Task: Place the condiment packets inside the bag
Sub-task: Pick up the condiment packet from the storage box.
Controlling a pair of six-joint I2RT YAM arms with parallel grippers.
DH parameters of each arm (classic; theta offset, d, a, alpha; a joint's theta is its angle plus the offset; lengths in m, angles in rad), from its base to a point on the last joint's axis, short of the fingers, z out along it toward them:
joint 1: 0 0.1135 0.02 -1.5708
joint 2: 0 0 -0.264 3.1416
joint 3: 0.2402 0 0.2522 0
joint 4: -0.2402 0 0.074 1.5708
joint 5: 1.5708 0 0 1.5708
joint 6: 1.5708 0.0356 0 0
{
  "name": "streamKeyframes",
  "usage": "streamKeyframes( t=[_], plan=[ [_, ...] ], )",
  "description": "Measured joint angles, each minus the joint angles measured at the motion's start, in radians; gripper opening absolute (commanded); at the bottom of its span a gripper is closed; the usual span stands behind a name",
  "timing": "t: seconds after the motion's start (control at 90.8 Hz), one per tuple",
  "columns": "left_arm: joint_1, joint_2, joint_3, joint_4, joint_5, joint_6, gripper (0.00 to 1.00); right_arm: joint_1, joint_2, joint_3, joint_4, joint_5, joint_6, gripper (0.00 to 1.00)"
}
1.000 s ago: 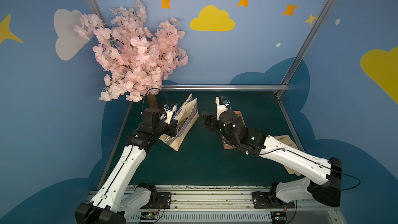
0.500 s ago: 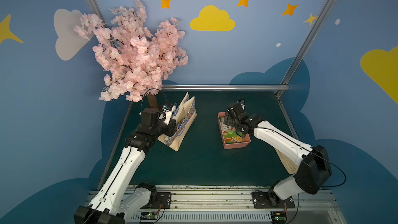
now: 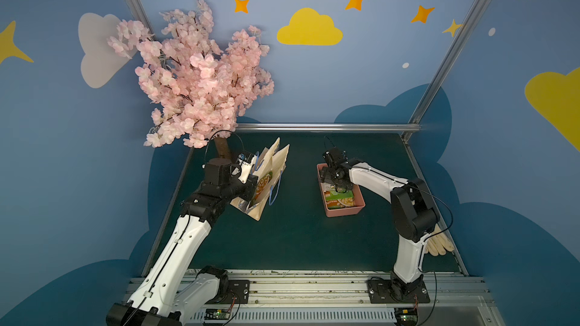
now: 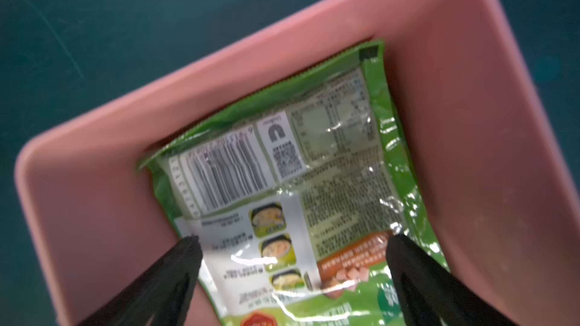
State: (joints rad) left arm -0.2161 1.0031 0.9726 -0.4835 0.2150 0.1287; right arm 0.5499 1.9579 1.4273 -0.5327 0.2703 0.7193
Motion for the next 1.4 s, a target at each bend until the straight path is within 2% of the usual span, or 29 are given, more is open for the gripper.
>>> streamKeyframes(
  t=[0.231,0.441,0.496,0.661,0.804,0.958,1.211,1.399],
  plan=[
    [0.000,-0.002,0.000,-0.005,0.021,0.003,0.03,-0.053,0.044,0.010,0.062,-0.112,-0.001,0.98],
    [0.000,-0.001,0.006,-0.016,0.050,0.003,0.03,-0.059,0.082,0.043,0.054,-0.098,0.003,0.97],
    [0.000,-0.001,0.012,-0.020,0.057,0.003,0.03,-0.059,0.092,0.053,0.049,-0.087,0.005,0.88],
    [0.000,-0.001,0.021,-0.031,0.071,0.004,0.03,-0.058,0.089,0.024,0.098,-0.053,0.021,0.45],
    [-0.001,-0.001,0.021,-0.037,0.077,0.006,0.03,-0.055,0.023,-0.069,0.179,-0.047,0.028,0.30],
    [-0.003,-0.001,0.021,-0.040,0.077,0.011,0.03,-0.039,-0.082,-0.134,0.161,-0.048,0.025,0.28],
    [-0.008,-0.001,0.021,-0.040,0.077,0.021,0.03,-0.001,-0.362,-0.164,0.159,-0.060,0.010,0.29],
    [-0.020,-0.001,0.021,-0.039,0.077,0.021,0.03,-0.006,-0.497,-0.205,0.166,-0.083,0.066,0.30]
  ],
)
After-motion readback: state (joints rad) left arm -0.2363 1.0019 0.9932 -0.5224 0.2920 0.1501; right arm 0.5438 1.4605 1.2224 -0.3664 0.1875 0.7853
